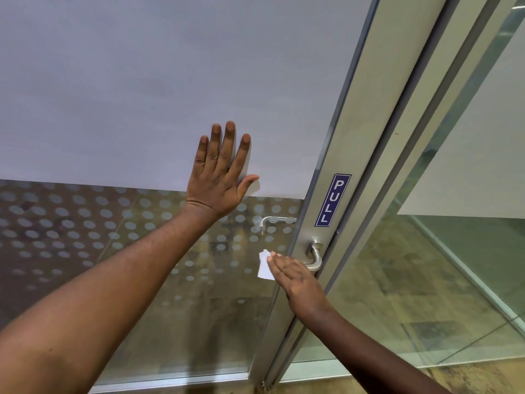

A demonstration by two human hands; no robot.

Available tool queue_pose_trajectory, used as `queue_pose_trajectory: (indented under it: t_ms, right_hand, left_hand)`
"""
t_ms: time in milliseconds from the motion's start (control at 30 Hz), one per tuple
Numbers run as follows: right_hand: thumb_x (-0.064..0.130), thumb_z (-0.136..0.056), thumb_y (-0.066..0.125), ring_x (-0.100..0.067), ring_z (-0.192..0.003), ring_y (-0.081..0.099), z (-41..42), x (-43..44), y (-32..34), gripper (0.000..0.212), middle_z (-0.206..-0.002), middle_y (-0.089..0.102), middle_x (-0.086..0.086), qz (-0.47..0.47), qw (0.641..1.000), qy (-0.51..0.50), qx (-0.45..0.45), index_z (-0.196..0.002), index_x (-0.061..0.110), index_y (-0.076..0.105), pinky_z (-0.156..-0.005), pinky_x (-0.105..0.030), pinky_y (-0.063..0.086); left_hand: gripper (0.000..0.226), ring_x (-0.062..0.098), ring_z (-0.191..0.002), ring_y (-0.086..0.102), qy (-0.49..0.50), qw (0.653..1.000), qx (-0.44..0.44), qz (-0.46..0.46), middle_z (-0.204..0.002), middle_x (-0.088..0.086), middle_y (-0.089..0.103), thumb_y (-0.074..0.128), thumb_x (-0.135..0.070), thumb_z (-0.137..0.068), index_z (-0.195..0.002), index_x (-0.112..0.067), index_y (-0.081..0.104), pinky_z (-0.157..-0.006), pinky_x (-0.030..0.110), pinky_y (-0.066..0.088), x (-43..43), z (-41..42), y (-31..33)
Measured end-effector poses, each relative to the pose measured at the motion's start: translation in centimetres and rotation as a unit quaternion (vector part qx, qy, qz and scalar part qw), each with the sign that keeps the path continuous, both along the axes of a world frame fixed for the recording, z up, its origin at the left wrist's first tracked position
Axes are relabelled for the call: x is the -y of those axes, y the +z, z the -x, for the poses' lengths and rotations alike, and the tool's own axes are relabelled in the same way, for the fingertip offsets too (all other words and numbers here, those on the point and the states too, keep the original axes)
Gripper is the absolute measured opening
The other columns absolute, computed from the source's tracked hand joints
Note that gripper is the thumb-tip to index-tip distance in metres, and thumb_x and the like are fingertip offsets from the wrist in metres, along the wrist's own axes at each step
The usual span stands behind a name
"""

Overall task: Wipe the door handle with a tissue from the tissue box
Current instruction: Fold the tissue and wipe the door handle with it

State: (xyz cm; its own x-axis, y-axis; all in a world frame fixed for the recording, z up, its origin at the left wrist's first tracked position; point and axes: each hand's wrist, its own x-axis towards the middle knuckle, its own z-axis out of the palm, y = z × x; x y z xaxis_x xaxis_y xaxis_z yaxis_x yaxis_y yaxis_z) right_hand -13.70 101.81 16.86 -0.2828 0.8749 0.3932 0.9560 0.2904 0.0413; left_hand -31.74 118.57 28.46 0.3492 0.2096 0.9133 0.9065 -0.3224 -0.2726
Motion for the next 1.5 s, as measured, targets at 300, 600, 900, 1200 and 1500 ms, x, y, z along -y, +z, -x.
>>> queue_pose_trajectory:
  t_ms: [300,600,900,1200,1500]
  right_hand:
    - [0.012,-0.074,0.073,-0.032,-0.123,0.055,4.7,-2.2,-0.9,0.054,-0.128,0.063,-0.014,-0.025,0.978,-0.055,0.201,-0.125,0.003,0.058,-0.105,-0.043,0.043]
    - [0.003,-0.085,0.059,-0.035,-0.134,0.041,-1.4,-0.3,-1.3,0.053,-0.143,0.046,-0.020,-0.077,0.971,0.077,0.215,-0.136,-0.002,0.044,-0.111,-0.048,0.034]
    - [-0.004,-0.100,0.020,-0.032,-0.135,0.040,-6.8,-0.5,-3.2,0.041,-0.139,0.050,-0.020,-0.086,0.987,0.121,0.057,-0.136,-0.003,0.038,-0.116,-0.049,0.024]
    - [-0.015,-0.088,0.031,-0.025,-0.137,0.036,-11.3,-1.1,-4.3,0.051,-0.139,0.047,-0.013,-0.067,0.991,0.103,-0.061,-0.136,-0.001,0.041,-0.120,-0.039,0.020]
    - [-0.009,-0.086,0.025,-0.032,-0.130,0.046,-13.5,-2.4,-1.3,0.052,-0.135,0.055,-0.018,0.030,0.988,0.152,0.000,-0.131,-0.003,0.050,-0.118,-0.041,0.014]
  left_hand:
    - [0.077,0.039,-0.141,0.015,-0.004,1.000,-0.003,0.005,-0.153,0.020,0.015,0.032,-0.059,-0.094,-0.151,-0.014,0.004,-0.120,0.042,-0.006,-0.2,0.2,-0.1]
    - [0.077,0.039,-0.144,0.004,0.007,1.000,-0.006,0.020,-0.153,0.020,0.013,0.030,-0.058,-0.095,-0.151,-0.015,0.001,-0.119,0.041,-0.012,0.0,0.1,0.1]
    - [0.079,0.041,-0.140,0.014,0.000,1.000,0.001,0.009,-0.152,0.022,0.015,0.035,-0.057,-0.094,-0.151,-0.012,0.003,-0.119,0.041,-0.009,-0.3,0.2,0.0]
    - [0.080,0.047,-0.137,0.018,0.006,1.000,0.012,-0.003,-0.148,0.030,0.024,0.039,-0.056,-0.092,-0.151,-0.011,0.008,-0.120,0.042,-0.006,-0.7,0.0,-0.4]
    - [0.082,0.033,-0.146,-0.010,0.012,1.000,0.006,-0.004,-0.148,0.031,0.020,0.042,-0.054,-0.090,-0.151,-0.008,0.011,-0.120,0.048,-0.001,-0.6,0.0,-0.9]
